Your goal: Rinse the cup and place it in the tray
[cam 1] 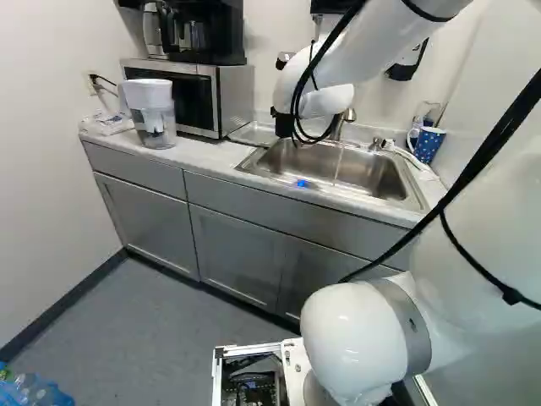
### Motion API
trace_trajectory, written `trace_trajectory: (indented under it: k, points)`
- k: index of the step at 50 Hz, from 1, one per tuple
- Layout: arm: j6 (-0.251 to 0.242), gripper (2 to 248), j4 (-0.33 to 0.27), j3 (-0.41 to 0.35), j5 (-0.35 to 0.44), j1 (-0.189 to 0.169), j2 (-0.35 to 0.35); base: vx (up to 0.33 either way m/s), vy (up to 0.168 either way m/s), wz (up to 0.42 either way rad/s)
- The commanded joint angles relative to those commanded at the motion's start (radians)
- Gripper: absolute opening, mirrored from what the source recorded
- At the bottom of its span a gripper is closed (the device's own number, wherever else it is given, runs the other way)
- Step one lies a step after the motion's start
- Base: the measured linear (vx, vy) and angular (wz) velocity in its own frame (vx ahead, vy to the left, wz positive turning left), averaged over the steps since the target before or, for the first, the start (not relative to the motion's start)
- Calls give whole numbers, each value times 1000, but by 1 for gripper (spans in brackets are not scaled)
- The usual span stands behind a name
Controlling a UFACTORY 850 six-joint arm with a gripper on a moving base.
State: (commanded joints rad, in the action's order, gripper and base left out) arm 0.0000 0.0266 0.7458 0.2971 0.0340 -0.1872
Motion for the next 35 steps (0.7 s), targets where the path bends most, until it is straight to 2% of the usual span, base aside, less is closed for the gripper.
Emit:
trace_trajectory:
  k: [21, 35]
  points:
    - [0, 124, 0, -8, 1, -69, 4, 0, 0, 0]
    - [0, 124, 0, -33, 38, -113, 10, 0, 0, 0]
